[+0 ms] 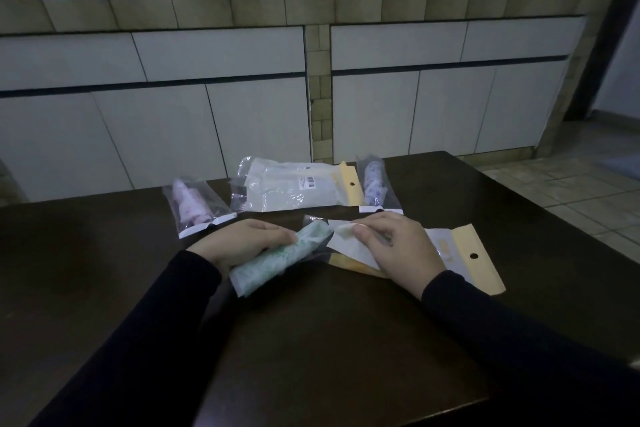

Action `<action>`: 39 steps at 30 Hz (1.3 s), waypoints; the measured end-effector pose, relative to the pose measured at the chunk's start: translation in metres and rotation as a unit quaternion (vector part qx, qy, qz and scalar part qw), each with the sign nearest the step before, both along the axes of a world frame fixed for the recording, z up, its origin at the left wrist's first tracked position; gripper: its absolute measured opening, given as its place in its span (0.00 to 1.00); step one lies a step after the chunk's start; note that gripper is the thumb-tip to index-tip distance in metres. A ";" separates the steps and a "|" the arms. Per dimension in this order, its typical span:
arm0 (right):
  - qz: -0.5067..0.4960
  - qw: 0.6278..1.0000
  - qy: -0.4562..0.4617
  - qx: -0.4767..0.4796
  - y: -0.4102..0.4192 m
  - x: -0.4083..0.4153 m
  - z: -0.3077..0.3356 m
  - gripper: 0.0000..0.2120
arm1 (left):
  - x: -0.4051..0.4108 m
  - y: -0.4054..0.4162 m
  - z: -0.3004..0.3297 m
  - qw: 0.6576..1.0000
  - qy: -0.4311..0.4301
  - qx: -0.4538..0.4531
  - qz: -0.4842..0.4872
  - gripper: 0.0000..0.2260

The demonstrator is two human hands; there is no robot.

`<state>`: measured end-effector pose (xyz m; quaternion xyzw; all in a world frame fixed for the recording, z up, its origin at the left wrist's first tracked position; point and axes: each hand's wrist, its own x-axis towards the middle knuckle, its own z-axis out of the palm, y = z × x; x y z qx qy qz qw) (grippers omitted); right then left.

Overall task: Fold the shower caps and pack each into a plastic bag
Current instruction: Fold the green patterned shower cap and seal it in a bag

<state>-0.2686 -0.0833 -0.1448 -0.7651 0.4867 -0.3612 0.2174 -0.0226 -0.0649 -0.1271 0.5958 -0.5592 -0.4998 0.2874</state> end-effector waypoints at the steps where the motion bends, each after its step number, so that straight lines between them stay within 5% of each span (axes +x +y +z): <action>1: 0.002 1.000 0.000 -0.001 0.000 -0.001 0.001 0.14 | 0.001 0.001 0.001 1.000 -0.010 -0.001 -0.004 0.10; 5: 0.033 0.998 0.029 -0.033 0.001 -0.003 0.004 0.14 | -0.003 0.002 0.007 0.994 -0.106 -0.027 -0.029 0.20; 9: 0.131 0.988 0.078 -0.029 0.002 0.000 0.002 0.14 | -0.026 -0.001 0.031 0.949 -0.292 -0.093 -0.071 0.03; 11: 0.156 0.984 0.085 -0.018 0.002 0.002 0.002 0.15 | -0.038 -0.004 0.035 0.935 -0.318 -0.122 -0.097 0.04; 16: 0.142 0.984 0.106 0.028 -0.003 0.000 0.000 0.18 | -0.031 -0.007 0.020 0.968 -0.221 -0.091 -0.078 0.03; 19: 0.118 0.987 0.106 0.026 -0.004 0.001 -0.003 0.19 | -0.004 -0.003 0.013 0.993 -0.071 -0.035 -0.090 0.23; 21: 0.109 0.988 0.109 0.025 -0.004 0.001 -0.004 0.19 | 0.009 -0.001 0.011 0.996 -0.018 -0.018 -0.086 0.27; 25: 0.129 0.983 0.133 0.000 0.001 0.010 -0.005 0.19 | -0.002 -0.003 0.006 0.996 -0.044 -0.062 -0.038 0.09; 32: 0.045 0.985 0.157 -0.055 0.008 0.011 -0.002 0.18 | -0.002 0.000 0.002 0.986 -0.024 -0.149 0.068 0.14; 39: 0.006 0.971 0.236 -0.045 0.011 0.010 0.003 0.21 | -0.015 0.011 -0.006 0.977 -0.102 -0.149 0.112 0.03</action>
